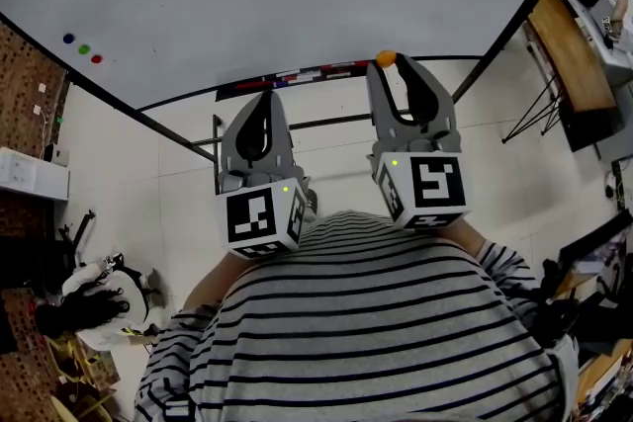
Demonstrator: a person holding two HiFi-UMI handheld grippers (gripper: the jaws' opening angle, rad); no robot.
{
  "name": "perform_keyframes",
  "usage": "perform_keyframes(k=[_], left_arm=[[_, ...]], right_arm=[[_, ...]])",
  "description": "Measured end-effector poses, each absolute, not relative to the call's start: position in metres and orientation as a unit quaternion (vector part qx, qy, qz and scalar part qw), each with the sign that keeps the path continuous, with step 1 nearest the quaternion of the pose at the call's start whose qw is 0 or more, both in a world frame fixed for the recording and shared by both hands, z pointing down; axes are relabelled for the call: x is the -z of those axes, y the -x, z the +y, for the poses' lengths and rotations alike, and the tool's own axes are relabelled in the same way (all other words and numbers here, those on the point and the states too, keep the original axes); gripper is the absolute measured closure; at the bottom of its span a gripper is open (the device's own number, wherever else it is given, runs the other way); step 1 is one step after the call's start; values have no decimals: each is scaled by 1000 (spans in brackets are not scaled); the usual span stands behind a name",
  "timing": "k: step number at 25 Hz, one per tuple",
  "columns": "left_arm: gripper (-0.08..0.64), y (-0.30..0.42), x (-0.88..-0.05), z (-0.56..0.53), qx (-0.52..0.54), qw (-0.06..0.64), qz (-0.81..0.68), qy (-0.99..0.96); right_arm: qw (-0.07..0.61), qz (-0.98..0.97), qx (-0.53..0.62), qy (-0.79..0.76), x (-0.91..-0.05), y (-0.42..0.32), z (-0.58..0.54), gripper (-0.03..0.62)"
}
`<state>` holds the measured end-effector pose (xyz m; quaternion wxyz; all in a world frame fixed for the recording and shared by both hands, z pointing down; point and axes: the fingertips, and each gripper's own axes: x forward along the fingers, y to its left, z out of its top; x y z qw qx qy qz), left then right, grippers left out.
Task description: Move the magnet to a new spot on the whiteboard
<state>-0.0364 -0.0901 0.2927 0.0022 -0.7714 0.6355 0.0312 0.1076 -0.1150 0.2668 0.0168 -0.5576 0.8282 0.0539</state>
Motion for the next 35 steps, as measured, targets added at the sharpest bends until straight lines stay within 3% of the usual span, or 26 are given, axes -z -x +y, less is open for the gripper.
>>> perform_keyframes(k=[11,27,35], left_arm=[[545,52,-310,-110,-26,-21,647,762],[545,141,-288,-240,-27,-12,622,783],[545,164,-295,-278,-23,-20,611,791]], right_arm=[[2,833,-70,549,-269,-93,-139,468],[36,777,-132,614,-192,-38,-297,468],[32,763,-115,635,-198,-23,-341,468]])
